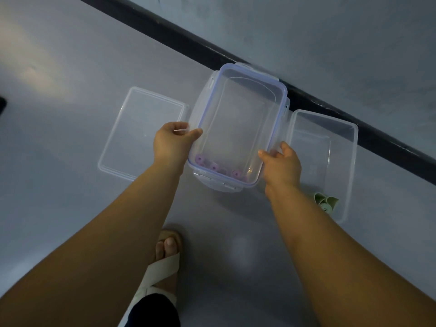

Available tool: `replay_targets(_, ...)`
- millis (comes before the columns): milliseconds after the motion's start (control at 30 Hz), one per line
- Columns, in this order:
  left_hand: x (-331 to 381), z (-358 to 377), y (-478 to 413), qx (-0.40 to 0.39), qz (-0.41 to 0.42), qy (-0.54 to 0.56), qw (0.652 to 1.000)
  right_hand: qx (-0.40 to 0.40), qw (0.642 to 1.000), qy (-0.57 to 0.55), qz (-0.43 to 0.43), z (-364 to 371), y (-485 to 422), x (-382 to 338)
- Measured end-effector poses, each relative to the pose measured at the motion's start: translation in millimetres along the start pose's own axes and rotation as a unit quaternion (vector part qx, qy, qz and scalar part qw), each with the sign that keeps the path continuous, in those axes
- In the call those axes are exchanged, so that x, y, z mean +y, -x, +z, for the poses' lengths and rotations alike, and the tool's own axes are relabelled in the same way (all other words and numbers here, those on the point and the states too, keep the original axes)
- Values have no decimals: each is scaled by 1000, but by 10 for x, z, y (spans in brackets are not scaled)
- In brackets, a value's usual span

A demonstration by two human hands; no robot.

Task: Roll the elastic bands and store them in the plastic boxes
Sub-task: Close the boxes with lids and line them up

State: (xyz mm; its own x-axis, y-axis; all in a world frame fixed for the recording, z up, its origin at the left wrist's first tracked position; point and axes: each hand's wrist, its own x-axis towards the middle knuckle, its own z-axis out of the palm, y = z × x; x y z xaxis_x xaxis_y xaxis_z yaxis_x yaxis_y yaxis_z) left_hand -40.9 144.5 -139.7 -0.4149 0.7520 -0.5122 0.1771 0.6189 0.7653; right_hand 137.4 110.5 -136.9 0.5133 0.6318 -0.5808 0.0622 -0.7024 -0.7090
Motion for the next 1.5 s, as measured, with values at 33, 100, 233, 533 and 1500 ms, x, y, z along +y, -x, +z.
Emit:
replay_targets(33,2,2,7,-3,2,-6,1000,-1,1000,13,-3,1,-5,12)
replay_targets(100,6,2,20,-10,7,-13,1000,-6,1000,29,-6,5,-18,37)
replay_targets(233,5,-6,18,-15,18,-43,999,-32,998,58,-12,12,-38,49)
replay_targets(533,218,60,-41,-18,66,-193,979,-22,952,290,-95,-55,-103,-129)
replay_targets(1500,700,178,-251,-128,64,-301,943,-30,978,204,-40,-109,-400,-525)
